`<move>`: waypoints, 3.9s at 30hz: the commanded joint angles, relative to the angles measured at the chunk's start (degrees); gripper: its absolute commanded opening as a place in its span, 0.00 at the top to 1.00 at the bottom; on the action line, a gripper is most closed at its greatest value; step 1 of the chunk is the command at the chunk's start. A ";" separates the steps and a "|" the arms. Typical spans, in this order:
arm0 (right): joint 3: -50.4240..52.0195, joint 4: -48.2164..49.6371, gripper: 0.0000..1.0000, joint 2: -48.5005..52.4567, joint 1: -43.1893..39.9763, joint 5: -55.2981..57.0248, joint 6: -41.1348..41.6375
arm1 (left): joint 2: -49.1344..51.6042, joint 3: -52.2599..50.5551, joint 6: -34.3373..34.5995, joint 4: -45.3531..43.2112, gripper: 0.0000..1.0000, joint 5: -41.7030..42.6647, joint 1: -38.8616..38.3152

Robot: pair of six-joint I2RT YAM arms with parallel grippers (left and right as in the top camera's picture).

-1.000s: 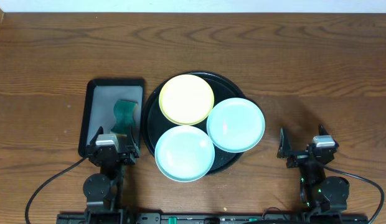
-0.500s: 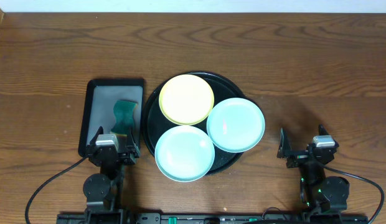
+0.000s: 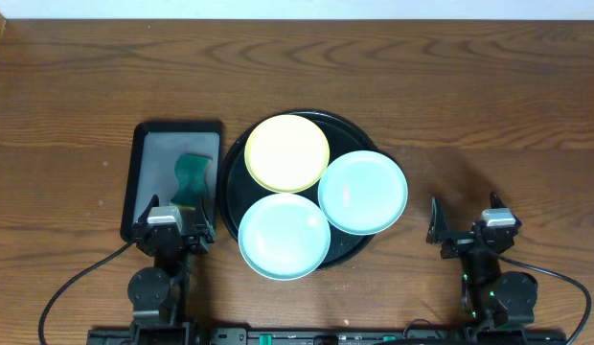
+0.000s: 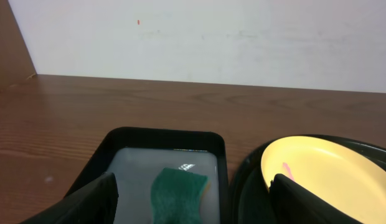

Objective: Clean dirty plates on tray and stack at the side

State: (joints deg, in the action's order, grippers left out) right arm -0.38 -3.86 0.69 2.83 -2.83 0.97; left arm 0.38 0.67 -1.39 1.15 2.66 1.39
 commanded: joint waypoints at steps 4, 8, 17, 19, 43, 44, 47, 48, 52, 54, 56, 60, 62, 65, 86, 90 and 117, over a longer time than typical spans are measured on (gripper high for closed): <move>0.07 -0.24 0.01 0.07 0.24 0.22 -0.63 | 0.26 -0.44 -0.52 2.71 0.22 -0.48 -0.17; 0.07 -0.24 0.01 0.07 0.24 0.22 -0.63 | 0.26 -0.44 -0.52 2.71 0.22 -0.48 -0.17; 0.07 -0.24 0.01 0.07 0.24 0.22 -0.63 | 0.26 -0.44 -0.52 2.71 0.22 -0.48 -0.17; 0.07 -0.24 0.01 0.09 0.24 0.22 -0.63 | 0.26 -0.44 -0.52 2.71 0.21 -0.48 -0.17; 0.07 -0.24 0.01 0.09 0.24 0.24 -0.63 | 0.26 -0.44 -0.52 2.71 0.22 -0.46 -0.17; 0.07 -0.24 0.01 0.07 0.24 0.22 -0.63 | 0.26 -0.44 -0.52 2.71 0.21 -0.48 -0.17; 0.09 -0.24 0.01 0.07 0.24 0.22 -0.63 | 0.26 -0.44 -0.52 2.71 0.22 -0.46 -0.17; 0.07 -0.24 0.01 0.09 0.24 0.22 -0.63 | 0.26 -0.44 -0.52 2.71 0.22 -0.48 -0.17; 0.07 -0.24 0.01 0.09 0.24 0.22 -0.63 | 0.26 -0.44 -0.52 2.71 0.22 -0.48 -0.17; 0.09 -0.24 0.01 0.07 0.24 0.22 -0.63 | 0.26 -0.44 -0.52 2.71 0.22 -0.48 -0.17; 0.07 -0.24 0.01 0.07 0.24 0.22 -0.63 | 0.26 -0.44 -0.52 2.71 0.22 -0.46 -0.17; 0.07 -0.24 0.01 0.07 0.24 0.22 -0.63 | 0.26 -0.44 -0.52 2.71 0.22 -0.48 -0.17; 0.09 -0.24 0.01 0.07 0.24 0.22 -0.63 | 0.26 -0.44 -0.52 2.71 0.22 -0.48 -0.17; 0.07 -0.24 0.01 0.07 0.24 0.22 -0.63 | 0.26 -0.44 -0.52 2.71 0.22 -0.48 -0.17; 0.07 -0.24 0.01 0.07 0.24 0.22 -0.63 | 0.26 -0.44 -0.52 2.71 0.22 -0.48 -0.17; 0.07 -0.26 0.01 0.07 0.24 0.22 -0.63 | 0.26 -0.44 -0.52 2.71 0.22 -0.48 -0.17; 0.09 -0.20 0.01 0.09 0.26 -1.55 7.91 | 0.26 -0.44 -0.26 2.69 0.22 -0.02 -0.17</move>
State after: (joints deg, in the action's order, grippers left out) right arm -0.38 -3.84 0.71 2.83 -3.27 3.09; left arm 0.38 0.67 -1.37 1.15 2.68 1.39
